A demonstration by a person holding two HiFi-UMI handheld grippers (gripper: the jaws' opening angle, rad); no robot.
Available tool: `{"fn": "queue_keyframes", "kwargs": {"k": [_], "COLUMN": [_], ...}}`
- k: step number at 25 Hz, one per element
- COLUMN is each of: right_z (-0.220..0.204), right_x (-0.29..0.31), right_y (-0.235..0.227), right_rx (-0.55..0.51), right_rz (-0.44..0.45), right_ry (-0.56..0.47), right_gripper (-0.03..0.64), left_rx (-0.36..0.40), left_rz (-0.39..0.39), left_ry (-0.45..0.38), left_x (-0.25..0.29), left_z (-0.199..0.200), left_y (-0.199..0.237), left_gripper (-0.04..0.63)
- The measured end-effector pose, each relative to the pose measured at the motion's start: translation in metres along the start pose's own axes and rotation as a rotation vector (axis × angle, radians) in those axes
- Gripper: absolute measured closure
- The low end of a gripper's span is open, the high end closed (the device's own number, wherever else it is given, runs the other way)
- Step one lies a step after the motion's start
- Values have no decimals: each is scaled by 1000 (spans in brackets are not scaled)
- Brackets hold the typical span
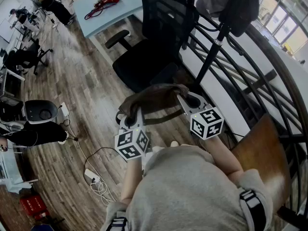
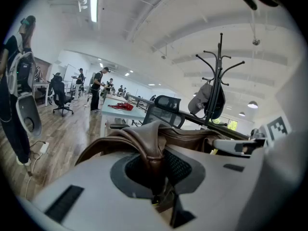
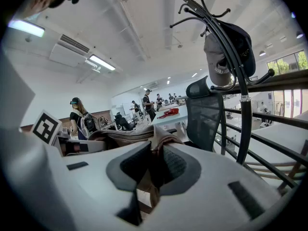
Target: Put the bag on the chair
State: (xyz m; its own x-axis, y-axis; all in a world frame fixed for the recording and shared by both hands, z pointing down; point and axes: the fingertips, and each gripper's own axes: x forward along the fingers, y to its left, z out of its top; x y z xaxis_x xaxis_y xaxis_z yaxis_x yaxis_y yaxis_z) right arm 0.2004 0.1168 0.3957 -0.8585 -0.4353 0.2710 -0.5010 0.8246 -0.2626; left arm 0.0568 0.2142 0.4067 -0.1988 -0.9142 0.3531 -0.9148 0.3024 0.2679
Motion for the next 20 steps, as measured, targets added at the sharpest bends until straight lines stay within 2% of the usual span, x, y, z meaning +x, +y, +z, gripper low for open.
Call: {"fn": "queue_keyframes", "kwargs": {"k": [11,20], "right_z": [-2,-7], "right_x": [1,0], "right_y": [3,7], "right_rx": [-33,-13], "right_rz": [56,114], "right_ry": [24,32], "right_gripper": [571,571], "left_rx": [0,-37], "left_rz": [56,109], "left_ry": [-11,-37], "left_x": [-5,-13], "left_z": [4,-2], "left_y": [3,5], "left_gripper": [549,549]}}
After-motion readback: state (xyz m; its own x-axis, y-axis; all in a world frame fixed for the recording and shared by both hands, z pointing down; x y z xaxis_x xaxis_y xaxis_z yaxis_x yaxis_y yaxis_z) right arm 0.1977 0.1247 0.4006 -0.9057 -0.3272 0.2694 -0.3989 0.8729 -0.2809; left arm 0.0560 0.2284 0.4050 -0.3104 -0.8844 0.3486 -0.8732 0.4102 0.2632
